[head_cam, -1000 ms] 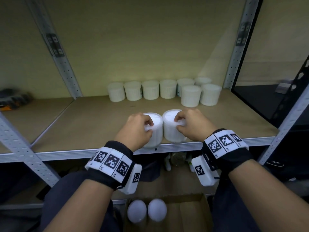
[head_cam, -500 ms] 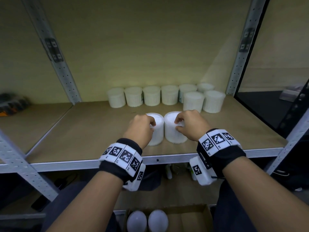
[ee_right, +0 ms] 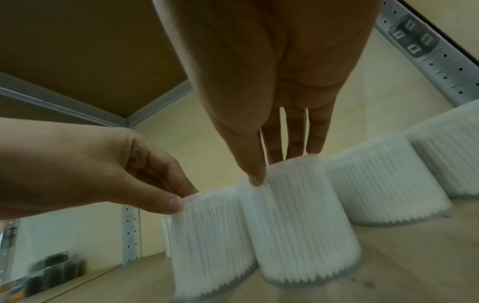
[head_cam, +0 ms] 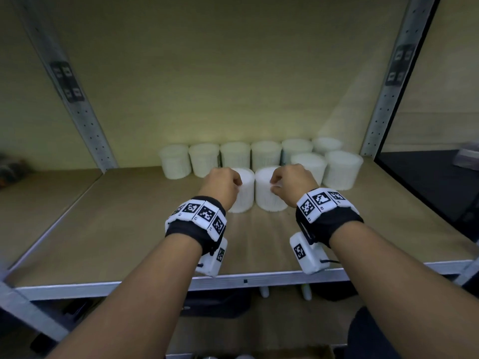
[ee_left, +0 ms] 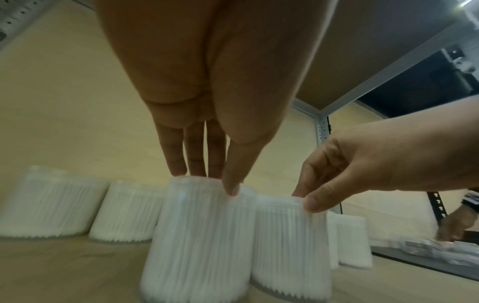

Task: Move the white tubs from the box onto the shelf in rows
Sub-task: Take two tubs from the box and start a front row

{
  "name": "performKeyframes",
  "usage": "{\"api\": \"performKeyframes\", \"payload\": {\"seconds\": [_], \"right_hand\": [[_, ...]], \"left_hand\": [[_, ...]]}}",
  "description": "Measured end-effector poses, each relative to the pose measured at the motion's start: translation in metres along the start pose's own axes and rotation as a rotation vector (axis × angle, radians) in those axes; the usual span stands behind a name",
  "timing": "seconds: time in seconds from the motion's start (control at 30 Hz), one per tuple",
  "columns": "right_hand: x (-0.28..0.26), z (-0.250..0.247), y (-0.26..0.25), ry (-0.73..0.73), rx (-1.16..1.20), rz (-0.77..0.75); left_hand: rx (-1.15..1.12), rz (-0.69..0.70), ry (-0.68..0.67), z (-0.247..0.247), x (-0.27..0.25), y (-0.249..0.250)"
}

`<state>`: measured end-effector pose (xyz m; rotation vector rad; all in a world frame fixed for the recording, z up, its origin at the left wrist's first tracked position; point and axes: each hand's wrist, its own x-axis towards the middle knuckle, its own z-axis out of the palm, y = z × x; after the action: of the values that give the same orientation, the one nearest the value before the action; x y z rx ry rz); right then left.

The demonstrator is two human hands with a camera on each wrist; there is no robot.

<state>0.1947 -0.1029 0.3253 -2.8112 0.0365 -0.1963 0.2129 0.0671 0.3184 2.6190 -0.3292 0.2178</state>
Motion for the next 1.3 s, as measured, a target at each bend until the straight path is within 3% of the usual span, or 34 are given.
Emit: {"api": "performKeyframes", "payload": {"seconds": [0.43, 0.73, 0.83, 0.97, 1.3], "right_hand": [[0.057, 0.008, 0.004, 0.001, -0.026, 0.009], [0.057, 0.01, 0.006, -0.039, 0.0, -0.003], [0.043, 0.005, 0.004, -0.045, 0.001, -0.032], [0.011, 0.004, -0.001, -0.016, -0.001, -0.058], [-0.101, 0.011, -0.024, -0.088, 0.045, -0.125]], "left_hand": [[-0.041, 0.013, 0.022, 0.012, 0.058, -0.012], [-0.012, 0.033, -0.054, 0.007, 0.056, -0.013], [0.002, 0.059, -0.1, -0.001, 0.041, -0.011], [0.01, 0.054, -0.05, -0.011, 0.008, -0.011], [-0.029, 0.021, -0.15, -0.026, -0.113, -0.015]]}}
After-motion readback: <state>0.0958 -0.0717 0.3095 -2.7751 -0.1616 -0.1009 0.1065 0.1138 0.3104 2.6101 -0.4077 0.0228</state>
